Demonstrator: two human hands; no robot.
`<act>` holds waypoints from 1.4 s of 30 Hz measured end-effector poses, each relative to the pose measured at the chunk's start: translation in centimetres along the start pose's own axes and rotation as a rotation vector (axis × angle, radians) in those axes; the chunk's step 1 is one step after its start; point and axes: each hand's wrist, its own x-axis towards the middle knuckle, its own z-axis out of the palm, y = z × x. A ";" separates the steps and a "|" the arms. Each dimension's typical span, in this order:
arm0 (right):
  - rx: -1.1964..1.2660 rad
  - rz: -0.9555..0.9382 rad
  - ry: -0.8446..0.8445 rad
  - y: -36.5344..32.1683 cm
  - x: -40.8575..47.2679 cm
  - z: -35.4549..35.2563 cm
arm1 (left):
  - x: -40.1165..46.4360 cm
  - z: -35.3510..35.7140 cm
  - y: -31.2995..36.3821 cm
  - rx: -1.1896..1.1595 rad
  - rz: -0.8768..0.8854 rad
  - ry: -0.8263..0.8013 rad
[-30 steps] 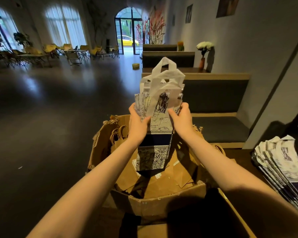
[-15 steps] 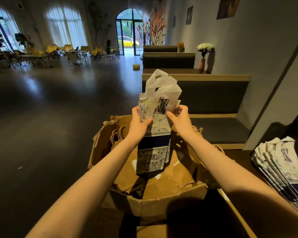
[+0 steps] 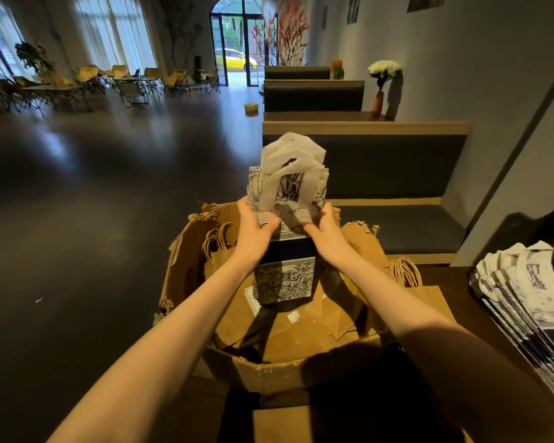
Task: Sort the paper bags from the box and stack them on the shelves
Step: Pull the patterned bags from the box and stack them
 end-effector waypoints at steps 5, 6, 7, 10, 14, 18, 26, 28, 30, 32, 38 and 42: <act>-0.279 0.156 -0.086 4.2 0.3 1.3 | -1.2 0.5 -3.5 0.012 -0.218 -0.028; -0.299 0.182 -0.065 4.4 0.3 1.3 | -1.3 0.5 -3.7 -0.010 -0.253 -0.022; -0.283 0.187 -0.029 4.6 0.3 1.3 | -1.1 0.4 -3.9 -0.036 -0.280 -0.010; -0.203 0.107 0.119 4.4 0.3 1.0 | -0.3 0.3 -3.3 -0.076 -0.267 0.011; -0.066 0.052 0.223 2.9 0.8 -0.4 | 0.8 -0.2 -1.6 -0.088 -0.165 0.012; 0.115 0.057 0.315 0.6 0.7 -2.6 | 0.7 -0.8 -1.1 -0.056 -0.131 -0.065; 0.223 0.102 0.428 -0.4 -0.7 -6.6 | -1.7 1.8 0.9 0.084 -0.084 -0.138; 0.245 0.076 0.433 -0.3 -1.2 -7.8 | -2.3 3.4 1.8 0.068 -0.062 -0.086; 0.235 0.053 0.379 0.1 -1.7 -9.3 | -2.7 5.4 3.1 0.051 -0.060 -0.044; 0.194 0.054 0.269 0.8 -2.1 -11.0 | -2.9 8.0 4.0 0.063 -0.064 0.016; 0.212 0.019 0.124 4.5 -3.9 -18.5 | -4.8 18.3 6.6 0.032 -0.201 0.063; 0.186 0.019 0.136 7.9 -5.9 -24.2 | -7.5 24.7 8.0 -0.029 -0.232 -0.001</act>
